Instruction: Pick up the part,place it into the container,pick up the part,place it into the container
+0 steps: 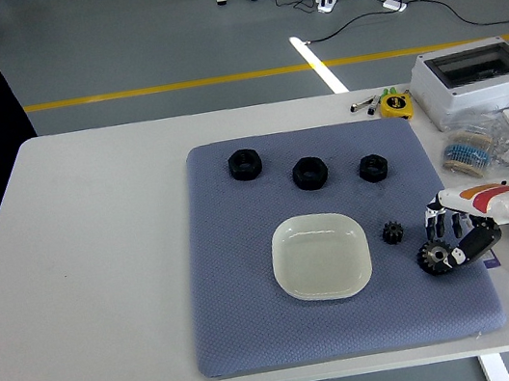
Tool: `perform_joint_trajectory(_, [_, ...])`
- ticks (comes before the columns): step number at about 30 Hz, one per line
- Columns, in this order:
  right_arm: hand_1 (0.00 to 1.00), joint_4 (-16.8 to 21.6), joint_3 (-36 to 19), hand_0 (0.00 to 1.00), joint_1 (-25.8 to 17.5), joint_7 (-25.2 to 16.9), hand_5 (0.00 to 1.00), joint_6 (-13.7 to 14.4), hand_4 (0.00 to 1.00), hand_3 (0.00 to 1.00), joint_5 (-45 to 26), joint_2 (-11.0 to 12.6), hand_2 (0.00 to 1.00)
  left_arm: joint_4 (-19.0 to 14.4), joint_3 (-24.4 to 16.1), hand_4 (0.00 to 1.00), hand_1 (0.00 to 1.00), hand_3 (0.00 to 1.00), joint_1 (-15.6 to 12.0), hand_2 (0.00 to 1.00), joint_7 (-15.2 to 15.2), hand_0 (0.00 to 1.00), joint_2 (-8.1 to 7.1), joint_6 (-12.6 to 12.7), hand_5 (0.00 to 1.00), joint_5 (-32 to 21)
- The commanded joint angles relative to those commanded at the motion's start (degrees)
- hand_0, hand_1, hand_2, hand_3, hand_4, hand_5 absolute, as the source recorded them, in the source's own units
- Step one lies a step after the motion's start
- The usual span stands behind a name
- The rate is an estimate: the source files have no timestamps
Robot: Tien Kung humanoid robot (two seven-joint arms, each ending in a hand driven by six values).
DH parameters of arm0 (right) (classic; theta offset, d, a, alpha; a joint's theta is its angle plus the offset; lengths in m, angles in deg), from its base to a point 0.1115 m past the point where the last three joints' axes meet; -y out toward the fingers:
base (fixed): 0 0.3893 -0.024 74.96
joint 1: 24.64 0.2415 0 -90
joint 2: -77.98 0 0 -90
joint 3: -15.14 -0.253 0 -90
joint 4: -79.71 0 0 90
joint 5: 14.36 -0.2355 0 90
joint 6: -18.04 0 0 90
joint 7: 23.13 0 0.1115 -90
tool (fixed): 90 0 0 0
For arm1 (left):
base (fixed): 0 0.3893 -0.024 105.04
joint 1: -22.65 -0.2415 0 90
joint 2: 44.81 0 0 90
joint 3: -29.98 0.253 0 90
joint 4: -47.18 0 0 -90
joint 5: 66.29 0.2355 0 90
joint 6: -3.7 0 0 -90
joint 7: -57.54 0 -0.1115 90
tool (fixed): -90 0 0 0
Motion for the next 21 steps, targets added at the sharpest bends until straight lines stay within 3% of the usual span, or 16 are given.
perform_joint_trajectory(2, [0.523, 0.3, 0.0, 0.429, -0.1, -0.2, 0.385, -0.1, 0.998, 0.637, 0.0, 0.0, 0.62, 0.0, 0.0, 0.678, 0.644, 0.58, 0.0, 0.668, 0.0, 0.71, -0.01, 0.0, 0.636, 0.1])
perform_joint_trajectory(3, [0.581, 0.4, -0.1, 0.512, -0.1, -0.2, 0.411, 0.0, 0.998, 0.764, -0.1, 0.1, 0.677, 0.0, -0.1, 0.678, 0.646, 0.58, -0.1, 0.669, 0.0, 0.71, -0.01, 0.0, 0.636, 0.1])
perform_joint_trajectory(15, [0.596, 2.0, -1.8, 0.54, -0.5, -0.2, 0.431, 1.8, 0.998, 0.784, 1.9, 0.0, 0.691, 0.0, -0.3, 0.678, 0.647, 0.581, -0.1, 0.669, -0.1, 0.71, -0.02, -0.1, 0.636, 0.7])
perform_joint_trajectory(21, [0.588, 1.7, -1.9, 0.524, -0.8, 0.1, 0.446, 0.7, 0.998, 0.782, 2.7, 0.0, 0.685, 0.0, -0.1, 0.677, 0.648, 0.581, 0.1, 0.668, 0.0, 0.711, -0.07, 0.0, 0.634, 0.3])
